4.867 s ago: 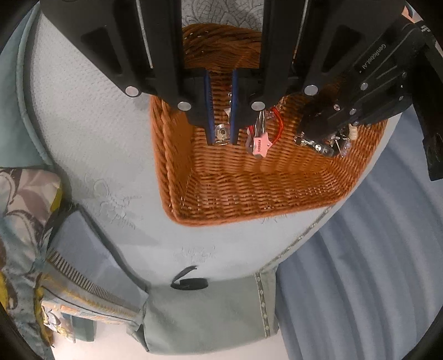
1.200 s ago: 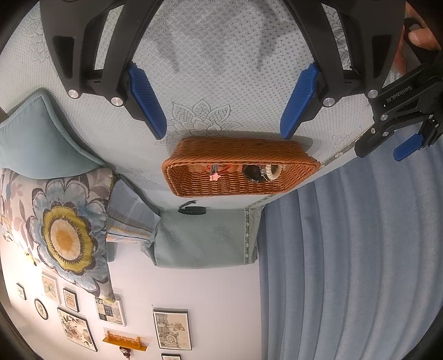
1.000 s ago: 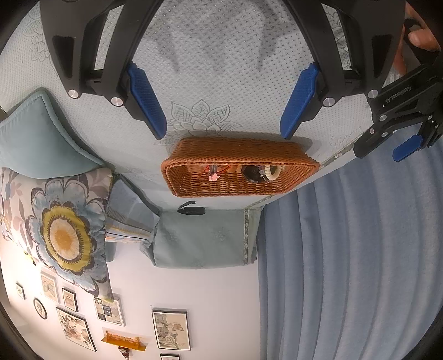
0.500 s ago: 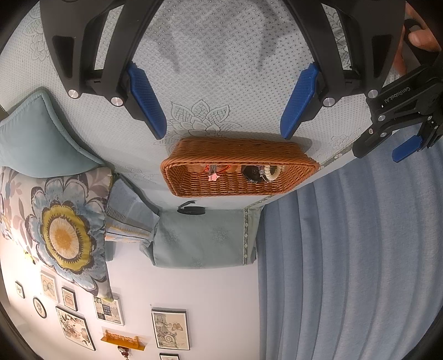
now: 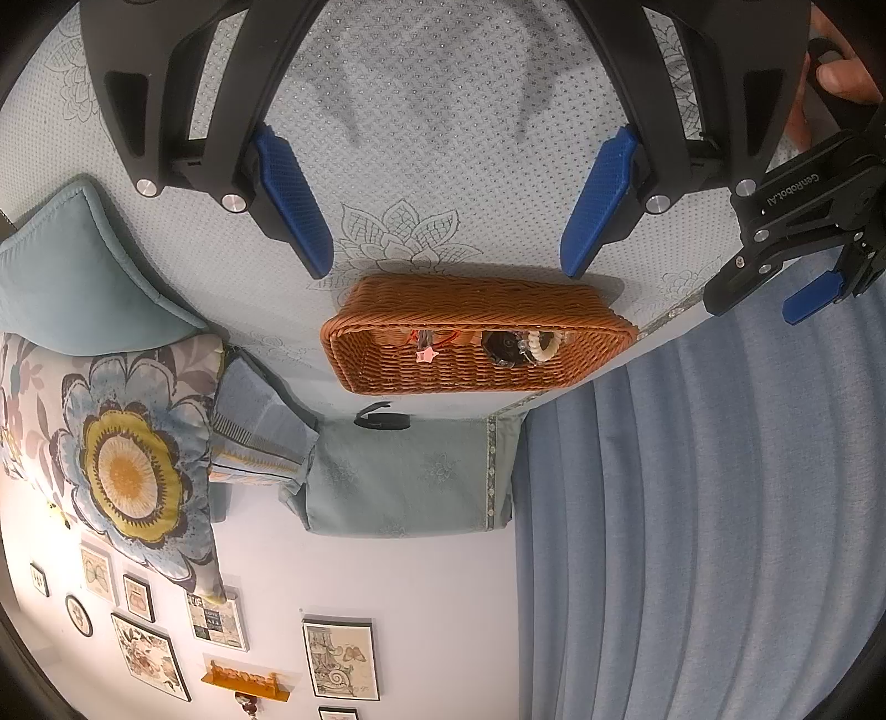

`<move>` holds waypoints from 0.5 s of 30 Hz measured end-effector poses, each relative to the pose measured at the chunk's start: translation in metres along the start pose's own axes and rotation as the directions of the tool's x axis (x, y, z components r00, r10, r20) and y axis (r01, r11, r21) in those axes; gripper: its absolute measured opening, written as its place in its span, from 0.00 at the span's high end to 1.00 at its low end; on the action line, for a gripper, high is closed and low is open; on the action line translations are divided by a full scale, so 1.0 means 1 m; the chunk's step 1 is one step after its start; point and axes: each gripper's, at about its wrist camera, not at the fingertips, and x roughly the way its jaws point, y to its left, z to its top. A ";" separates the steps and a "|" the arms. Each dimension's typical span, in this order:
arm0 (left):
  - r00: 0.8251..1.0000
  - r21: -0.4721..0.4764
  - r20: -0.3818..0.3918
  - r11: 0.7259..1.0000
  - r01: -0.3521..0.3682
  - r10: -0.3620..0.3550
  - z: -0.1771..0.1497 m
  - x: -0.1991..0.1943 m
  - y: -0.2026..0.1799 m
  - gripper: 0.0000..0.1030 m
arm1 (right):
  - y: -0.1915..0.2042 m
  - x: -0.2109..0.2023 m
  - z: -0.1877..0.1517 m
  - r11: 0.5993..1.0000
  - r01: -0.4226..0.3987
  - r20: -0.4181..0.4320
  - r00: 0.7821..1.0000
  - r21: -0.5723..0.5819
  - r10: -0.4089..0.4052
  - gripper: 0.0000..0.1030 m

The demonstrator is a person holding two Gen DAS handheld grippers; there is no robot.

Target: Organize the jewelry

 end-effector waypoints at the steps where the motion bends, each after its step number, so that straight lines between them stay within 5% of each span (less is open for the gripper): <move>1: 1.000 0.000 0.000 1.000 0.000 0.000 -0.001 -0.001 0.000 0.08 | 0.000 0.000 0.000 1.000 0.000 0.000 1.000 0.000 0.000 0.23; 15: 1.000 0.006 -0.006 1.000 -0.003 0.003 -0.002 0.001 0.000 0.08 | 0.000 0.000 0.000 1.000 0.001 0.001 1.000 0.000 -0.001 0.21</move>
